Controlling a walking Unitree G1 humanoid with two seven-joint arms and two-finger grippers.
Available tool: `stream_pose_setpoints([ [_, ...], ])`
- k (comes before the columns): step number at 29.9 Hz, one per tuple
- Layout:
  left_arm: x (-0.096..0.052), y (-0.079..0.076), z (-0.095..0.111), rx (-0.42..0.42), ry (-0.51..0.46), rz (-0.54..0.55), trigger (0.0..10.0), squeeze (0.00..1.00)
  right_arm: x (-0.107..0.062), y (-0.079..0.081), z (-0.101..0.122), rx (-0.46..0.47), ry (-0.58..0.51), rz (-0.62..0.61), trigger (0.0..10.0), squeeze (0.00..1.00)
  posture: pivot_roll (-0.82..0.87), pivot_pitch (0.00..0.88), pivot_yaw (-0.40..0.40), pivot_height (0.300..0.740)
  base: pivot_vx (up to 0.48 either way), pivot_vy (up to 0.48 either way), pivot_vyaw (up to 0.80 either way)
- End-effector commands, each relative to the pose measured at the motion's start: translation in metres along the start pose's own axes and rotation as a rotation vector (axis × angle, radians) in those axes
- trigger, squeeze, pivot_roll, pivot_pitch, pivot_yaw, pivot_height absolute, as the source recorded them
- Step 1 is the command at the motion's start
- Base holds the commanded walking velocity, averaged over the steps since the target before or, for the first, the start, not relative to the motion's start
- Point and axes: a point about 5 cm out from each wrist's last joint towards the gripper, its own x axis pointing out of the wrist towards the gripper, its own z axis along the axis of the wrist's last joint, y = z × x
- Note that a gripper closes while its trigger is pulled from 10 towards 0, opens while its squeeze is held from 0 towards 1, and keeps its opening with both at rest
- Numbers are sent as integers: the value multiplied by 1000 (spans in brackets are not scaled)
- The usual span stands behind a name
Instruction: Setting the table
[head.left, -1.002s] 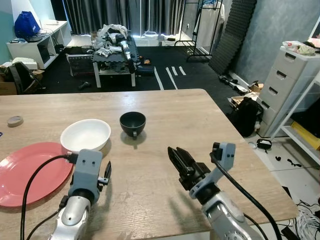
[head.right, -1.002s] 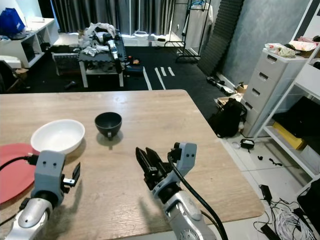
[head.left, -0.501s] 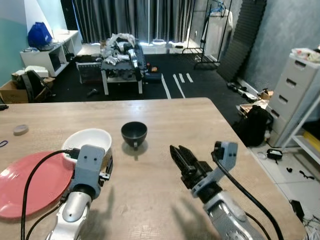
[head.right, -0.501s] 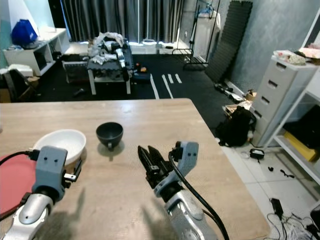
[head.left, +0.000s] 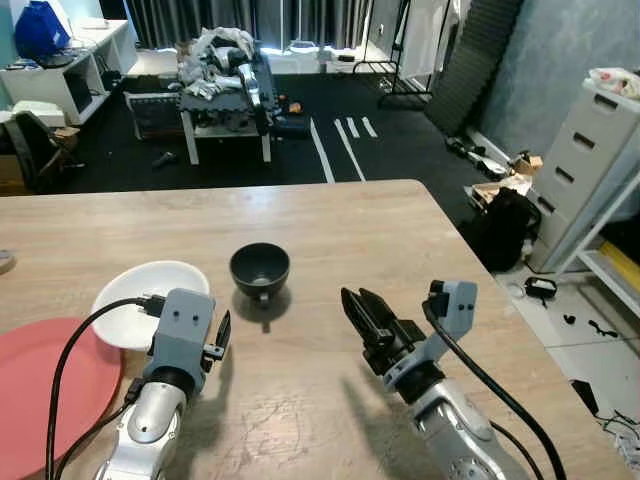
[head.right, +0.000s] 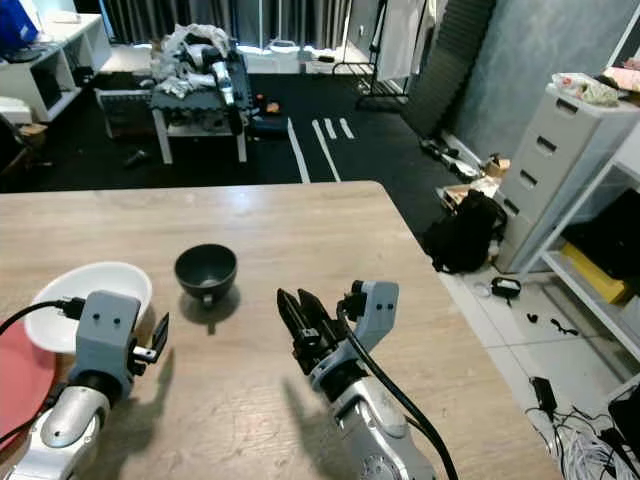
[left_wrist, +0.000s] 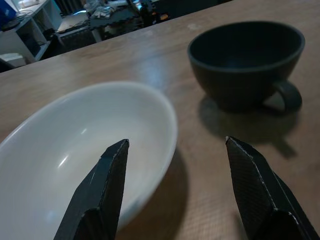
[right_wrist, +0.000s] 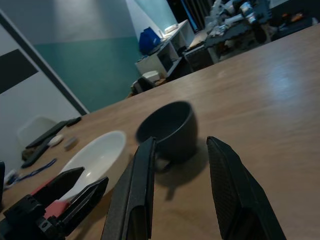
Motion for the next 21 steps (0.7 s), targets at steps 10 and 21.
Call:
stream_pose_setpoints([
  [10,-3,1,-8,6,37,6,10000,0,-4,-2,-4,8,12,-13,10000,0,57,136,75,740,0,0,0],
  [21,-3,2,-9,12,42,9,10000,0,-3,-1,-4,-24,17,-8,10000,0,57,136,77,740,0,0,0],
])
